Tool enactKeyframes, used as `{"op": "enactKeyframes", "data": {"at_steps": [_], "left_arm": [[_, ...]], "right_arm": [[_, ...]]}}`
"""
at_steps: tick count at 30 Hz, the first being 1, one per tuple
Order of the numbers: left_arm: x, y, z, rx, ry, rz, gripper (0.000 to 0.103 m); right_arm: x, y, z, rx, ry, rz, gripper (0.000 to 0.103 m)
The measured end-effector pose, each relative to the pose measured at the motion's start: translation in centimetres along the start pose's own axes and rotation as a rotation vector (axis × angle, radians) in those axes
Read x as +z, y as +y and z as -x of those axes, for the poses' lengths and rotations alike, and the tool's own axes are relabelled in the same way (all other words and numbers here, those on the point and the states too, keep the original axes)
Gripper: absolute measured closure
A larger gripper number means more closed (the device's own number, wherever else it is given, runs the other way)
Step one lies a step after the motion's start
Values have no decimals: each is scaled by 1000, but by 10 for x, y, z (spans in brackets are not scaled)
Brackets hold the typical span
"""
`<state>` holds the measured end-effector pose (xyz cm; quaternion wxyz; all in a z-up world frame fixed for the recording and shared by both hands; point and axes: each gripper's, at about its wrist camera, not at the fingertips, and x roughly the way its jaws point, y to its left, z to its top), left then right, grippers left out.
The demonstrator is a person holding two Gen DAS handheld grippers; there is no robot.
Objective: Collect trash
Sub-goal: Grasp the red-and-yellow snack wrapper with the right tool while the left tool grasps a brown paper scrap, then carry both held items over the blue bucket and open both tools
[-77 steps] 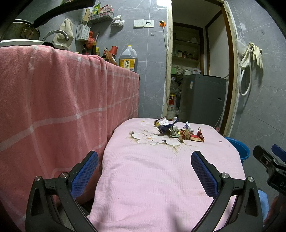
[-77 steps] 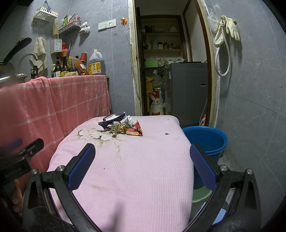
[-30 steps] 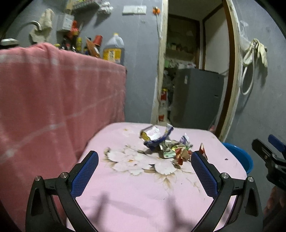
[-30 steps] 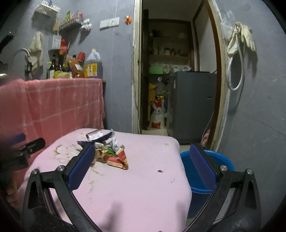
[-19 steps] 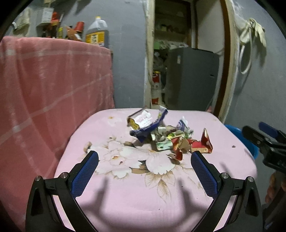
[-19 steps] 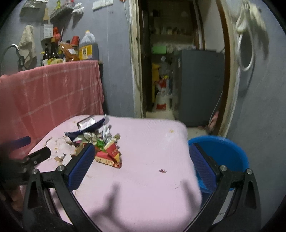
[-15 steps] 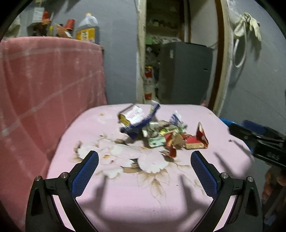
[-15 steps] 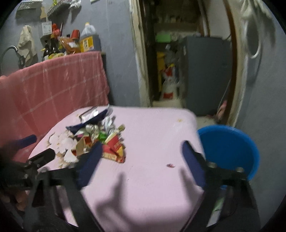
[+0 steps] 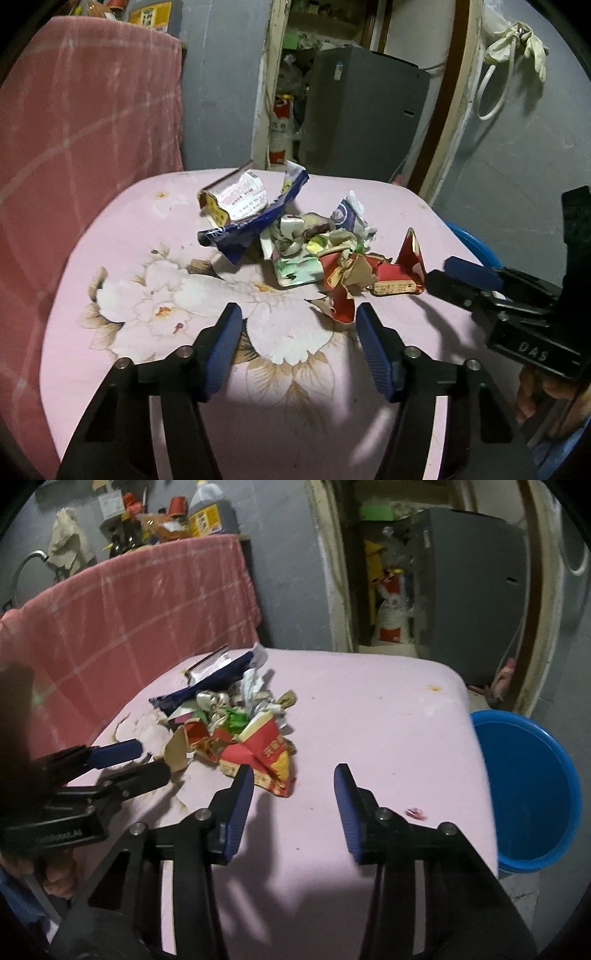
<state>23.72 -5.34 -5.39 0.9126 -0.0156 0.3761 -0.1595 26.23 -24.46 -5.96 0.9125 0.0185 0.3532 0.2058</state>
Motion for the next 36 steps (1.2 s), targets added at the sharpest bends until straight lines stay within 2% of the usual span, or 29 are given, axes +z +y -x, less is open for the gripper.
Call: {"op": "enactKeyframes", "data": {"at_steps": [5,10,12,18,24,30,33,36], "left_arm": [[2,-1,-3,-40,25,1,67],[5,1,-5,-65,30,-3,84],[6,1,-6,-70,30,-6,92],[5,-5,-3,-54,18,-10,95],[6,-21,8,-80,-26,-39,96],[17,-54,12,-106,-90,-94,96],[29,-77,8,-146,-115,-132,96],[41,-98,-2,-190,-107,-167,96]], "right_arm": [[5,-2,-12,45,31,-15,67],[4,-2,-20,72,61,-17,87],[2,0,-19,68,54,-8,87],[-3,1,-11,57,19,-16,88],[-12,-2,20,7,-90,-44,88],[-15,-19,66,-117,-241,-76,88],[-14,-36,89,-198,-320,-119,88],[-12,-57,108,-288,-390,-171,88]]}}
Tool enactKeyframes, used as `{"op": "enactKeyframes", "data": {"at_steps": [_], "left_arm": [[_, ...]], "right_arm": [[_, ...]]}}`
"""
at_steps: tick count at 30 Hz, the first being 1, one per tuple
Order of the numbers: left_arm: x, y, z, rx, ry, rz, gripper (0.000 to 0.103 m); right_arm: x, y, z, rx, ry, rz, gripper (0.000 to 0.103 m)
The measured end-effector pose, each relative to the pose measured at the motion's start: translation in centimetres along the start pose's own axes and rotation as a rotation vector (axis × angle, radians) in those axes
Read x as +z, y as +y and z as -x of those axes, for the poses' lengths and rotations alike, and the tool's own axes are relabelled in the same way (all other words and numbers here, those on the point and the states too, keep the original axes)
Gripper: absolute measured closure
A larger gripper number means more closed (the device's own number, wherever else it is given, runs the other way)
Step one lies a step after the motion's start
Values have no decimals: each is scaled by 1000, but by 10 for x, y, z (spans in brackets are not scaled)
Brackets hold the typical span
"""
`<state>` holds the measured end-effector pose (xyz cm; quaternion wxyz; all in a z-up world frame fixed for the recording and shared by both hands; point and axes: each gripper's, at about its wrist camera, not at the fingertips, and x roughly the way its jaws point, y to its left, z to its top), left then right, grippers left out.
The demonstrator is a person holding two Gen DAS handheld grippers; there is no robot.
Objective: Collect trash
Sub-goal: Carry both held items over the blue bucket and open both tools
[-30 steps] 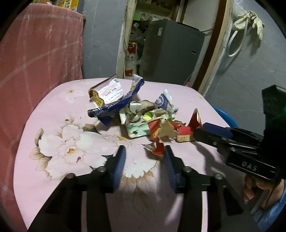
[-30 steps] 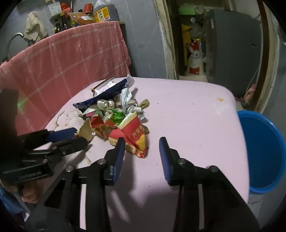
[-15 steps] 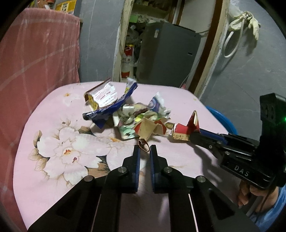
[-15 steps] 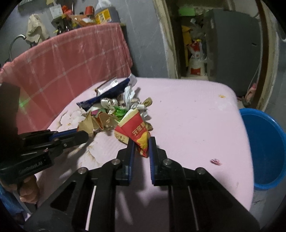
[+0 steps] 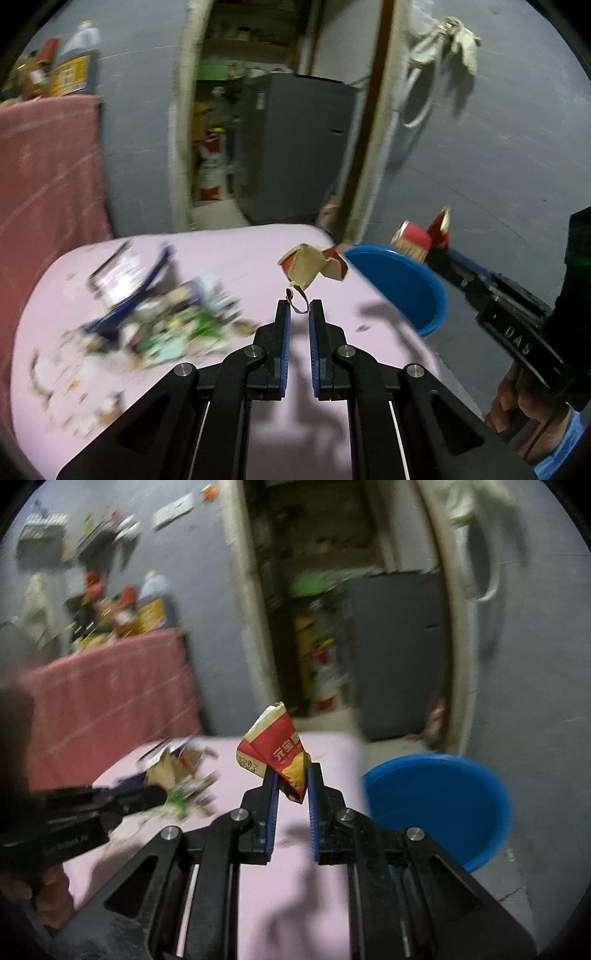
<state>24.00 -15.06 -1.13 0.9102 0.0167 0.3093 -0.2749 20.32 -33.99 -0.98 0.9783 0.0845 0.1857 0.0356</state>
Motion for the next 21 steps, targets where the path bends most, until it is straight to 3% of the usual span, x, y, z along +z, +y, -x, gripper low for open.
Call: {"op": "enactKeyframes", "data": {"at_steps": [5,9,21], "left_arm": [[29,-32,-41,-69,29,-60,96],[49,-52,-83,-106,64,-84,97],[73,-64,-171,-106,147,-82,98]], "right_arm": [[12,-48,-10,-129,-29,-100,88],[11,-90,-24,-181,-20,-210,88],[-10,-141,-62,-181,79,-340,86]]}}
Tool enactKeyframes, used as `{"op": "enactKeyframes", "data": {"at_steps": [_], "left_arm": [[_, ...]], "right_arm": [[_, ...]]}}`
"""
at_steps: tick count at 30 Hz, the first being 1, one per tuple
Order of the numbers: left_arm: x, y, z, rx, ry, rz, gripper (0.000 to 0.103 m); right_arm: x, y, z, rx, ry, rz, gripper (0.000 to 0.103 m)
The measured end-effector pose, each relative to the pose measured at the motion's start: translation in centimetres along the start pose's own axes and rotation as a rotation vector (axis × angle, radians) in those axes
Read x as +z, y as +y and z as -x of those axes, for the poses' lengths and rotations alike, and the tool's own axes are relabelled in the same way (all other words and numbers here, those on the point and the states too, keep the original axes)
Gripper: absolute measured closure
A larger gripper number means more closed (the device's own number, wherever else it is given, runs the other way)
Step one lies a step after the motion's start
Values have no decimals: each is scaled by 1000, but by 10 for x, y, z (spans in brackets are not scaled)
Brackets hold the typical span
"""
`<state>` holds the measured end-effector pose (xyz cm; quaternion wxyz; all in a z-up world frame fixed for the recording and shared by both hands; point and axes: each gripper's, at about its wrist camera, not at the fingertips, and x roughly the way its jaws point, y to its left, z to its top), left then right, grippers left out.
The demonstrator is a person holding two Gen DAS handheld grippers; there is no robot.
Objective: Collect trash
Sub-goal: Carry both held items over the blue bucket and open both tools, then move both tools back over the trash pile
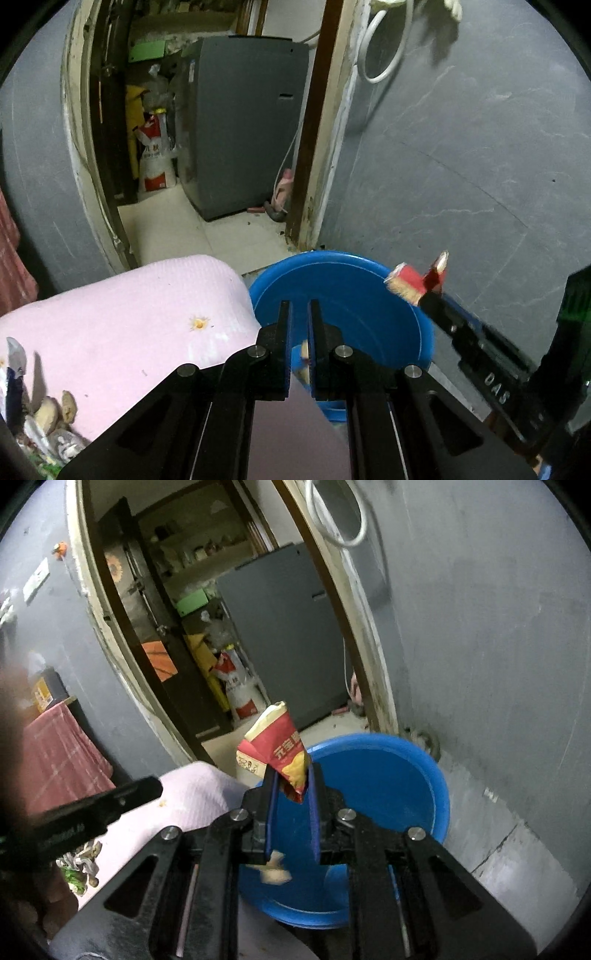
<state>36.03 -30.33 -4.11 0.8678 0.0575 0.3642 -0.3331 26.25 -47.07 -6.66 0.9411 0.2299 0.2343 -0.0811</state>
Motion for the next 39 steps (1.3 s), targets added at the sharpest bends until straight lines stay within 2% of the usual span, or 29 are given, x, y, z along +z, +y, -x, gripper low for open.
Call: {"op": "enactKeyframes", "data": {"at_steps": [3,5,7,8,10,12,16,18,22,24,25,27,28,32,39], "left_arm": [[-2,3,-3,4,5,15,97],[-5,5,1,3,4,22,97],[-5,3,4,4,5,33,96],[-6,5,7,3,3,38,94],[-8,6,13,2,-6,49,84],[-10,8,22,8,-30,64,64],[-13,15,43,16,-72,89,59],[-15,22,58,20,-95,119,44],[-19,39,96,39,-181,181,30],[-23,48,118,62,-227,202,20],[-24,51,127,73,-247,208,19],[-31,59,151,113,-303,219,6],[-33,60,160,134,-325,222,3],[-56,70,202,204,-431,233,2],[-92,83,253,339,-504,209,2]], "right_arm": [[0,-3,-2,-2,13,-15,86],[1,-3,-2,-3,13,-22,80],[0,-2,0,-1,5,-24,64],[1,-2,2,1,-2,-24,63],[3,-1,5,2,-15,-20,57],[4,0,10,6,-29,-17,51],[10,9,28,18,-83,-1,37],[14,18,40,28,-117,23,30],[18,40,63,58,-171,83,10],[19,53,73,73,-190,114,4],[20,59,77,81,-199,125,1],[20,73,87,100,-226,151,0],[19,80,93,112,-240,165,0],[12,111,115,162,-292,228,0],[-10,162,140,251,-326,330,0]]}}
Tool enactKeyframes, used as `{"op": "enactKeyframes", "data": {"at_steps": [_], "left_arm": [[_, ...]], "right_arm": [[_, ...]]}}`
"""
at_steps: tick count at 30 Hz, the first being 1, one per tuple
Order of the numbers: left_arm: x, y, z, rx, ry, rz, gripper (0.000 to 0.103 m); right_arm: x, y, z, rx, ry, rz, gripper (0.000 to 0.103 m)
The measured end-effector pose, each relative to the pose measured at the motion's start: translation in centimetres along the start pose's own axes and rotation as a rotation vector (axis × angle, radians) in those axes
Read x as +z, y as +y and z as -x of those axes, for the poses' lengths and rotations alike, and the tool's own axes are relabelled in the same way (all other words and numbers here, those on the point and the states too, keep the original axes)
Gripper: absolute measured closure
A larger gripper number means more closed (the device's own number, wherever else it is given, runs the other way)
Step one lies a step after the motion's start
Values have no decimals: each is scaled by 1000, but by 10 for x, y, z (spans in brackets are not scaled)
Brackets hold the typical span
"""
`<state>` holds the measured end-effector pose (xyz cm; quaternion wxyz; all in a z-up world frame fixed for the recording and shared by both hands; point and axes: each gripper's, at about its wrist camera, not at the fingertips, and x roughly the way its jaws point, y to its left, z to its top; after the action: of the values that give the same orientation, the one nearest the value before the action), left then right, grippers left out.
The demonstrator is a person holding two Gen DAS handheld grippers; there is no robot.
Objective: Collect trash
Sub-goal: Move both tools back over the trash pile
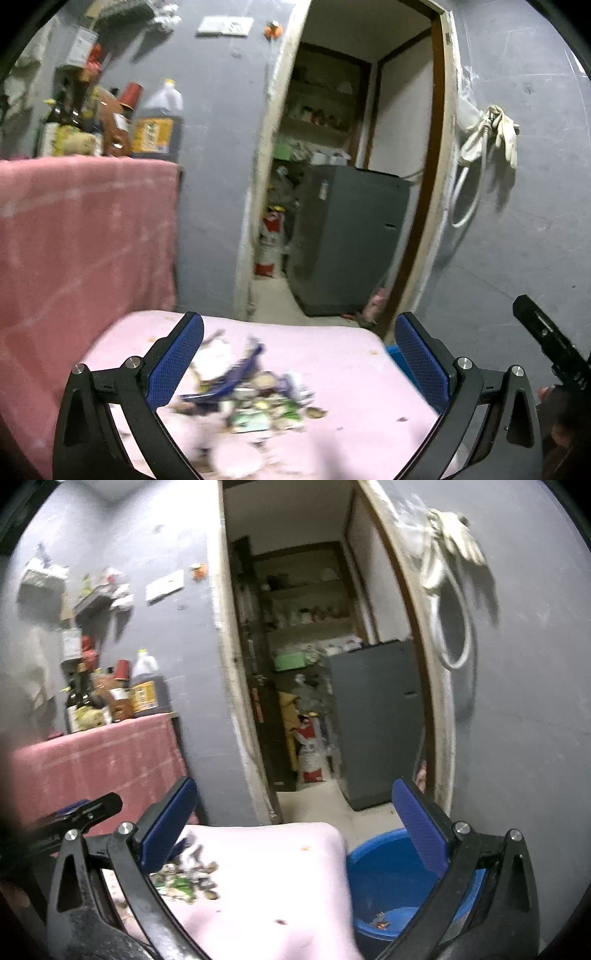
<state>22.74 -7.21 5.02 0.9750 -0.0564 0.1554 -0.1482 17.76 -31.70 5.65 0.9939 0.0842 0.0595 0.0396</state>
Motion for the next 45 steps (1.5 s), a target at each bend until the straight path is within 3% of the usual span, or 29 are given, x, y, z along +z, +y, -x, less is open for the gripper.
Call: {"op": "enactKeyframes", "data": {"at_steps": [8,16,31,38,41,43,45], "left_arm": [[-22,35,37,105,-22,-12,2],[-47,57,44,133,8,-31,2],[-69,73,-3,142,239,12,2],[-75,75,-27,122,342,22,2],[-76,72,-33,96,371,12,6],[-77,70,-39,77,393,10,12],[-78,70,-45,63,419,10,24]], "right_arm": [[-12,48,11,83,-15,47,0],[-31,76,5,161,10,116,0],[-78,64,-54,114,247,126,0],[-86,50,-74,105,318,81,1],[-91,48,-89,116,389,79,5],[-96,48,-98,127,435,77,21],[-100,50,-105,137,473,81,28]]}}
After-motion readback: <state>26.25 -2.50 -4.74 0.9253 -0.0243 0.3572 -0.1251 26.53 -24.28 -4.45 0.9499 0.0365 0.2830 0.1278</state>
